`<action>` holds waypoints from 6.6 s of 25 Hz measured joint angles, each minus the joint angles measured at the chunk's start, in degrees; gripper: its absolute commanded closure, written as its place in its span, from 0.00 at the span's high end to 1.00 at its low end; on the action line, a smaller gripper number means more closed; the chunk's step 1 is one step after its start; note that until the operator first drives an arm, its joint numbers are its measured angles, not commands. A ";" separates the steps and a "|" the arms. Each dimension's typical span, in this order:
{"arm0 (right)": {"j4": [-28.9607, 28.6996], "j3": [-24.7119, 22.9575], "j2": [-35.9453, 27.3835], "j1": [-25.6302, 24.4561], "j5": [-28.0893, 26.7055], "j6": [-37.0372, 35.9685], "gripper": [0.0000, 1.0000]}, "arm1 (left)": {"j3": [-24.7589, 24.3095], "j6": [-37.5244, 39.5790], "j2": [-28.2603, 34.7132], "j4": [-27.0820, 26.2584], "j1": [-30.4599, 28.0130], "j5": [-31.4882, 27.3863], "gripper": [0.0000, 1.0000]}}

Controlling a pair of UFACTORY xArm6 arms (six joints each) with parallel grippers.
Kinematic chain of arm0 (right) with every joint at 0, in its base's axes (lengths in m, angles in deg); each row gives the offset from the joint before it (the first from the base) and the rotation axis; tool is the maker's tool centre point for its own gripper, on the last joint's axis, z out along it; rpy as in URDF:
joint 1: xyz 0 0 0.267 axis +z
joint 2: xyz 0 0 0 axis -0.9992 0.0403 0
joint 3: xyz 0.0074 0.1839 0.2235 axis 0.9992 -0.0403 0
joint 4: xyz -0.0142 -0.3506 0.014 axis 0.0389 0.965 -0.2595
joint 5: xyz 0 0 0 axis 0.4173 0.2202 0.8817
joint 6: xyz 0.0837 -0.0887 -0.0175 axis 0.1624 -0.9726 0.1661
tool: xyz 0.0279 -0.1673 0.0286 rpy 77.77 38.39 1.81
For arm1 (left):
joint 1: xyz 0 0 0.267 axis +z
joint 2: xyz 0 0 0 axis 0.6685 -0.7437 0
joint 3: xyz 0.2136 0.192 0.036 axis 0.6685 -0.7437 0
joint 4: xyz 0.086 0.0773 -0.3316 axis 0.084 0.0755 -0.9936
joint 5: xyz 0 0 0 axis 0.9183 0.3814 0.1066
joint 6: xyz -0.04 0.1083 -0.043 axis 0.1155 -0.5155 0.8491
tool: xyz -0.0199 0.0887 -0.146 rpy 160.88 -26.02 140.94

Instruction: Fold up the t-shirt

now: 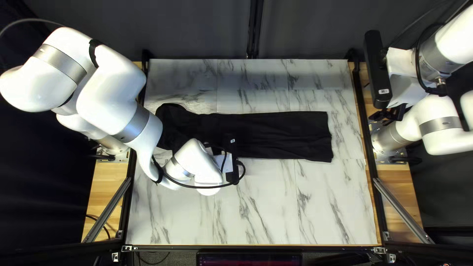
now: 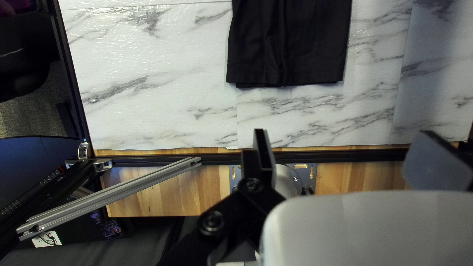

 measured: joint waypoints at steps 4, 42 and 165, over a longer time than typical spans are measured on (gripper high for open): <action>0.00 0.00 0.00 0.00 0.00 0.00 1.00 | 0.59 0.95 -0.98 -0.45 -1.06 0.33 1.00; 0.00 0.00 0.00 0.00 0.00 0.00 1.00 | 0.41 0.71 1.57 1.55 -0.88 -0.44 0.79; 0.00 0.00 0.00 0.00 0.00 0.00 1.00 | -34.64 -12.61 32.01 -38.73 25.30 39.80 1.00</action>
